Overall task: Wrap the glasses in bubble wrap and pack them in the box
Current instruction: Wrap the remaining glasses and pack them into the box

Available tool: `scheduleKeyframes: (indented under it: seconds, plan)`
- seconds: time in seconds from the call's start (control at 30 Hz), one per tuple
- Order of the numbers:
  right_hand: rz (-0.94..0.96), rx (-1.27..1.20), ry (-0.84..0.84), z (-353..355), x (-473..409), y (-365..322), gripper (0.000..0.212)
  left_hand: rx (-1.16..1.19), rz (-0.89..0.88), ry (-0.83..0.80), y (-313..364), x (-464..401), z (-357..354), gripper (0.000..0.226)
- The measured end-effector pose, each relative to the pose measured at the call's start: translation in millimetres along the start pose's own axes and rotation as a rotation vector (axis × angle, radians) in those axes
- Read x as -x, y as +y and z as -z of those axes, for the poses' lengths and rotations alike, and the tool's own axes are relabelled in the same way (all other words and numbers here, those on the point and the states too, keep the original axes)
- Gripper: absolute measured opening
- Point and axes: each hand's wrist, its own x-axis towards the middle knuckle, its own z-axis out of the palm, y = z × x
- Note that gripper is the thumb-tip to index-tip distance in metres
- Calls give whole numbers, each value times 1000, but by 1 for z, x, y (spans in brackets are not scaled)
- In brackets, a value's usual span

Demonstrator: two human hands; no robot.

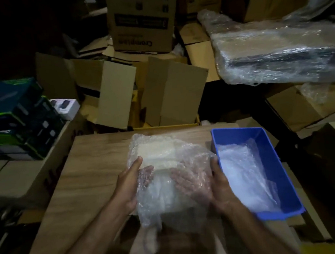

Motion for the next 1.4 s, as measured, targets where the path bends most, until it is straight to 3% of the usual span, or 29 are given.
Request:
scheduleKeyframes:
  seconds: [0.1,0.17,0.27,0.37,0.47,0.53,0.6,0.67,0.73,0.83,0.9,0.97,1.07,1.13,1.2,1.27,1.33,1.4]
  plan:
    - [50,273,149,-4,-11,27,80,53,5,95,-9,0,14,36]
    - [179,484,282,-4,-22,32,66,-52,-62,147,-11,0,27,37]
    - [328,623,397,-3,-26,31,84,-242,-172,201,-8,-3,47,39]
    - [394,872,378,9,-27,26,108,-301,-184,102,-5,-2,65,45]
    - [568,1177,380,15,-24,21,110,-272,-157,-78,-1,0,89,76]
    - [523,1130,345,11,-16,16,104,-250,-133,-210,4,3,101,83]
    - [326,1193,251,9,-8,10,94,-304,-127,-321,9,5,111,76]
    - [175,1430,157,11,-3,6,85,-491,-167,-386,11,6,115,70]
    - [208,1661,179,7,-7,8,66,-726,-265,-361,12,6,113,58]
    - [368,1859,247,-3,-17,9,21,-959,-496,-202,11,-1,110,12]
    - [383,1903,240,-4,-22,1,18,-1081,-518,-168,12,-5,115,5]
    - [321,1844,187,-10,-21,-11,24,-1162,-411,-255,21,-6,126,13]
    - [229,1595,8,-34,-17,-23,26,-1248,-189,-592,50,8,126,15]
    - [218,1500,-84,-59,-16,-26,23,-1216,-48,-761,64,22,104,37]
    - [194,1409,-103,-74,-22,-28,25,-1063,-12,-789,64,27,75,51]
    - [146,1245,-91,-78,-28,-28,35,-946,-80,-781,55,23,53,42]
    - [48,886,-35,-67,-29,-24,49,-847,-176,-705,44,19,47,30]
    - [-49,330,-10,-44,-26,-5,68,-687,-210,-561,31,15,51,27]
